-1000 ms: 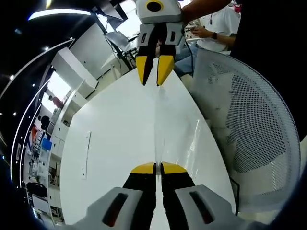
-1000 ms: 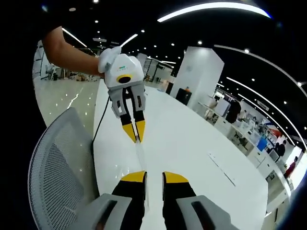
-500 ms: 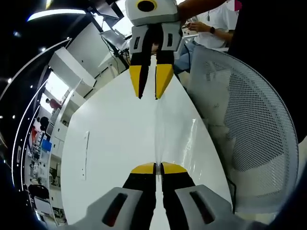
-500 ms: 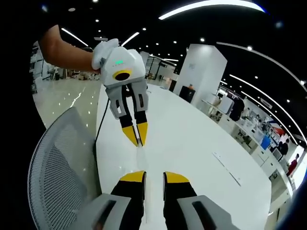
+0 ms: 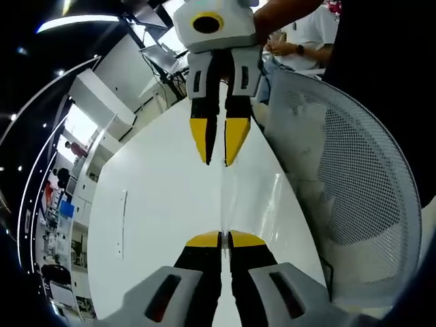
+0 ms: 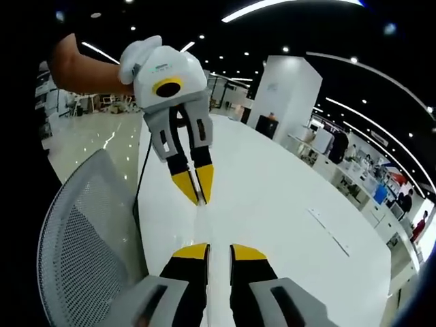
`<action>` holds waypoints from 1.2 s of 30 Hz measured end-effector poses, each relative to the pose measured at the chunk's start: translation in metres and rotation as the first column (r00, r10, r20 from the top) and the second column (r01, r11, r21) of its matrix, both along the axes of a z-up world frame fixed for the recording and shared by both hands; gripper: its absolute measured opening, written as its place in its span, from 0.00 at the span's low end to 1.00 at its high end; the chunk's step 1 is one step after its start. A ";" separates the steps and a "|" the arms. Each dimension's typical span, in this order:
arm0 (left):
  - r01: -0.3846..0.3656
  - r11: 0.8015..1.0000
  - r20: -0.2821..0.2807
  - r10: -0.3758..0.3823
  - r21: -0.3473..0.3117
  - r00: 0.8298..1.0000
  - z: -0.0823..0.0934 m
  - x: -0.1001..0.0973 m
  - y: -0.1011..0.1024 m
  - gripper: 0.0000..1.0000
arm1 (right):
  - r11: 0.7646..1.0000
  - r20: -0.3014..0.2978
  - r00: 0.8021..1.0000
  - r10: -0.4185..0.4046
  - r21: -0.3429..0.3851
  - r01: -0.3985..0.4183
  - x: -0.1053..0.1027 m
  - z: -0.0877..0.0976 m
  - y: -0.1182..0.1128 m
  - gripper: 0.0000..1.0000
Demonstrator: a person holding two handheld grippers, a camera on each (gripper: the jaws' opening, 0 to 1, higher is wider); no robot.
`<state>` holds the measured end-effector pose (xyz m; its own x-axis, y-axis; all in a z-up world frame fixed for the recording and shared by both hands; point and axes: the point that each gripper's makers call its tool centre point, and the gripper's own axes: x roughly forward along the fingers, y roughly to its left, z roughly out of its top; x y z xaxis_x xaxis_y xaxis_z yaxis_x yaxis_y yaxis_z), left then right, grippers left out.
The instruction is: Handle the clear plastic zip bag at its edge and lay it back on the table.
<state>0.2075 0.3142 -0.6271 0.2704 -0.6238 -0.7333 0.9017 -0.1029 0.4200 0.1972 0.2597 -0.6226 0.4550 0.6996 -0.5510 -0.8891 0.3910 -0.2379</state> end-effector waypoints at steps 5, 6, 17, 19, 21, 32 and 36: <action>-0.004 1.000 0.003 0.004 -0.012 1.000 0.002 0.001 -0.001 0.00 | 1.000 -0.030 1.000 -0.003 -0.011 0.003 -0.002 -0.007 -0.001 0.01; -0.005 1.000 0.003 0.005 -0.014 1.000 0.002 0.001 -0.001 0.00 | 1.000 -0.030 1.000 -0.002 -0.012 0.002 -0.003 -0.007 -0.001 0.00; -0.010 0.999 0.017 0.011 -0.053 1.000 0.002 0.001 -0.003 0.01 | 1.000 -0.068 0.997 -0.020 0.002 0.020 -0.002 -0.010 -0.005 0.00; -0.009 0.997 0.023 0.011 -0.076 1.000 0.007 0.001 -0.004 0.03 | 1.000 -0.068 0.997 -0.021 0.003 0.022 -0.001 -0.009 -0.005 0.00; -0.003 0.995 0.029 0.006 -0.100 1.000 0.013 -0.001 -0.007 0.04 | 1.000 -0.066 0.998 -0.020 0.001 0.020 0.000 -0.008 -0.005 0.00; 0.048 0.990 0.027 -0.045 -0.135 0.999 0.022 -0.017 -0.025 0.02 | 1.000 -0.073 0.997 -0.011 -0.006 0.011 0.000 -0.008 -0.003 0.00; 0.064 0.991 0.025 -0.061 -0.121 0.998 0.017 -0.021 -0.030 0.03 | 1.000 -0.074 0.997 -0.012 -0.005 0.012 0.000 -0.007 -0.003 0.00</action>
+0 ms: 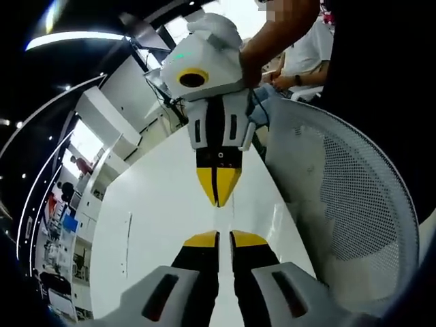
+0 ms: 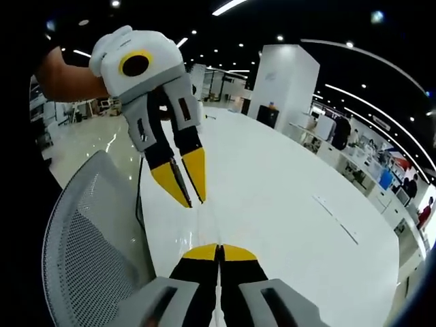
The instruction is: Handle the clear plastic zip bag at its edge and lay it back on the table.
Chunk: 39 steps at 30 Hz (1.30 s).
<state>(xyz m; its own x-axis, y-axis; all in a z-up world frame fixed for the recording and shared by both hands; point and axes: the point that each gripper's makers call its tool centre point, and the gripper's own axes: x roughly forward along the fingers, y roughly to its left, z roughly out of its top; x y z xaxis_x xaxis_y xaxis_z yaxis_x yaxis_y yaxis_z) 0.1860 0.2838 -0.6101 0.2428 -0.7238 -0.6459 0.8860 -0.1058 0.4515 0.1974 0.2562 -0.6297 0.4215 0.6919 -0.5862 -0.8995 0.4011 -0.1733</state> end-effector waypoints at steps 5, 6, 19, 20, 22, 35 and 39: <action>0.017 0.999 0.010 -0.017 0.029 1.000 -0.008 -0.004 -0.006 0.04 | 1.000 -0.005 1.000 -0.006 0.005 0.006 0.000 0.001 0.000 0.00; 0.018 0.999 0.013 -0.019 0.033 1.000 -0.009 -0.004 -0.007 0.04 | 1.000 -0.007 1.000 -0.008 0.006 0.008 -0.001 0.001 0.000 0.00; 0.017 0.997 0.081 -0.023 0.072 0.996 -0.018 0.003 -0.016 0.00 | 0.999 -0.040 0.999 -0.024 0.022 0.025 -0.005 0.006 0.000 0.00; 0.019 0.997 0.087 -0.026 0.074 0.996 -0.019 0.003 -0.017 0.00 | 0.999 -0.042 0.999 -0.025 0.022 0.025 -0.006 0.005 0.000 0.00; 0.020 0.997 0.083 -0.026 0.075 0.996 -0.019 0.002 -0.016 0.00 | 0.999 -0.044 0.999 -0.027 0.022 0.028 -0.006 0.006 -0.001 0.00; 0.030 0.997 0.008 -0.031 0.076 0.999 -0.013 -0.010 -0.014 0.00 | 0.998 0.008 0.999 -0.053 0.028 0.053 0.007 0.018 -0.004 0.00; 0.027 0.997 0.004 -0.027 0.072 1.000 -0.010 -0.008 -0.013 0.00 | 0.998 0.030 0.998 -0.060 0.031 0.059 0.013 0.024 -0.005 0.00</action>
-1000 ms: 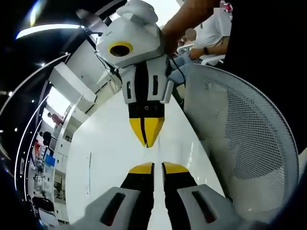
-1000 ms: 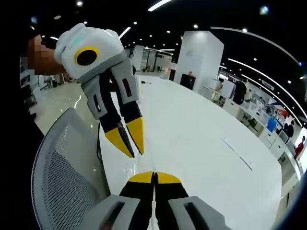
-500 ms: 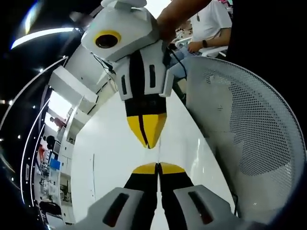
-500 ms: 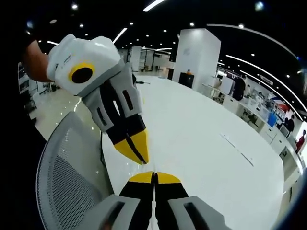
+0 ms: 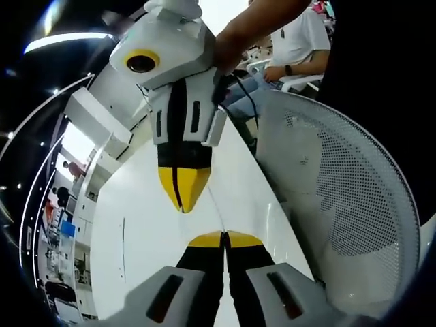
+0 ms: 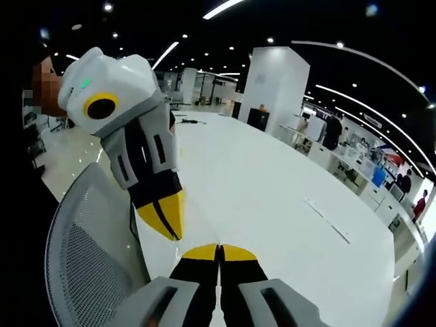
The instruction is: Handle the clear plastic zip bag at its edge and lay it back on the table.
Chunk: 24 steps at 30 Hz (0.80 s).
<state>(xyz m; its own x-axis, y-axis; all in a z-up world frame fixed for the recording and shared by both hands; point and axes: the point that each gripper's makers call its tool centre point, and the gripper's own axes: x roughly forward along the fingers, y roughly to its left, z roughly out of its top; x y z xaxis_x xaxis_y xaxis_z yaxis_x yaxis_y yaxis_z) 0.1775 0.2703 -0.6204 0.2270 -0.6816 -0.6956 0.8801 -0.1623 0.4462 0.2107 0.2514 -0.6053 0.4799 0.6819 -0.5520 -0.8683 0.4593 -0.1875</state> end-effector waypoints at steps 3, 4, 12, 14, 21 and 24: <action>-0.004 1.000 0.004 0.004 -0.003 1.000 0.005 0.003 0.000 0.00 | 1.000 0.020 1.000 -0.010 0.008 0.009 0.007 0.009 -0.002 0.00; -0.006 1.000 0.004 0.006 -0.001 1.000 0.006 0.004 0.001 0.00 | 1.000 0.025 1.000 -0.015 0.011 0.015 0.009 0.012 -0.003 0.00; -0.006 1.000 0.023 0.007 -0.017 1.000 0.021 0.012 -0.001 0.00 | 0.999 0.071 0.996 -0.044 0.036 0.041 0.029 0.032 -0.012 0.00; -0.006 1.000 0.025 0.007 -0.019 1.000 0.023 0.014 -0.002 0.00 | 0.998 0.084 0.995 -0.048 0.035 0.046 0.032 0.034 -0.014 0.00; 0.000 1.000 0.021 0.000 -0.017 1.000 0.024 0.013 -0.004 0.00 | 0.997 0.117 0.991 -0.069 0.041 0.065 0.043 0.045 -0.020 0.00; 0.003 1.000 0.016 -0.003 -0.016 1.000 0.023 0.012 -0.004 0.00 | 0.996 0.133 0.988 -0.080 0.044 0.074 0.049 0.050 -0.023 0.00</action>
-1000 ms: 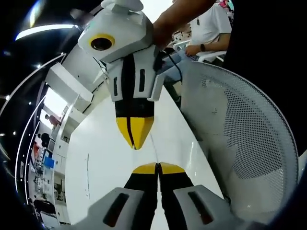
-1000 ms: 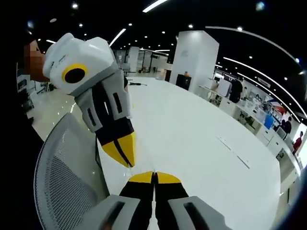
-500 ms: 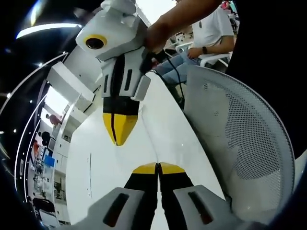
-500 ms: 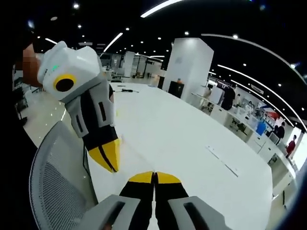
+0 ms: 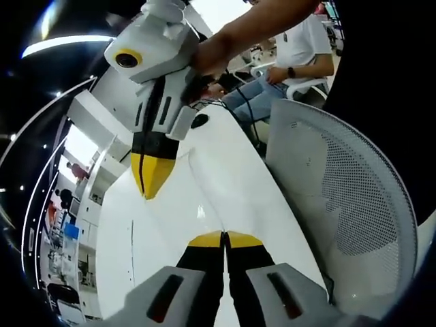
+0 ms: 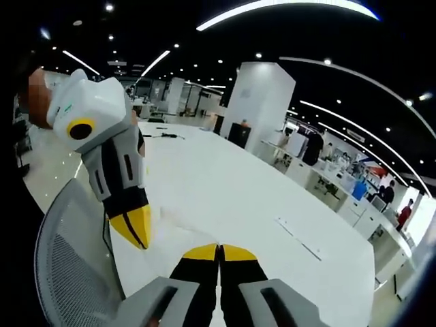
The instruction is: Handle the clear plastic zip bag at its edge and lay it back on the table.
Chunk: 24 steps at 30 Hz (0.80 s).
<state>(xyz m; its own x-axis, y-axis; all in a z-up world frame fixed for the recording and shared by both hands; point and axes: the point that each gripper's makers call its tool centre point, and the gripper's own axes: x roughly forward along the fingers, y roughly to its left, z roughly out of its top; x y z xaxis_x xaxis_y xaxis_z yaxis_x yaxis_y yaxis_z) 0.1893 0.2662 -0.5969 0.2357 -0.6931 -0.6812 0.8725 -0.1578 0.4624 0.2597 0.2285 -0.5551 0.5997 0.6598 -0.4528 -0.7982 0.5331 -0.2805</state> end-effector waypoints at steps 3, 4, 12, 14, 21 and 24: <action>-0.003 1.000 -0.002 0.003 -0.004 1.000 0.002 0.001 0.000 0.00 | 1.000 0.019 1.000 -0.002 0.002 0.002 0.003 0.007 0.000 0.00; -0.007 1.000 0.002 0.007 -0.005 1.000 0.003 0.002 0.000 0.00 | 1.000 0.031 0.999 -0.004 0.004 0.004 0.004 0.010 0.001 0.00; -0.025 1.000 0.008 0.025 -0.014 1.000 0.006 0.008 0.003 0.00 | 1.000 0.066 0.998 0.004 0.003 -0.004 0.009 0.020 0.004 0.00; -0.032 0.999 0.014 0.032 -0.014 0.999 0.006 0.010 0.005 0.00 | 1.000 0.086 0.996 0.014 0.007 -0.015 0.010 0.025 0.006 0.00; -0.051 0.999 0.024 0.051 -0.014 0.998 0.007 0.019 0.010 0.00 | 0.999 0.110 0.993 0.031 0.007 -0.032 0.016 0.029 0.014 0.00; -0.062 0.998 0.027 0.063 -0.013 0.998 0.006 0.024 0.013 0.00 | 0.999 0.113 0.993 0.039 0.005 -0.040 0.019 0.029 0.017 0.00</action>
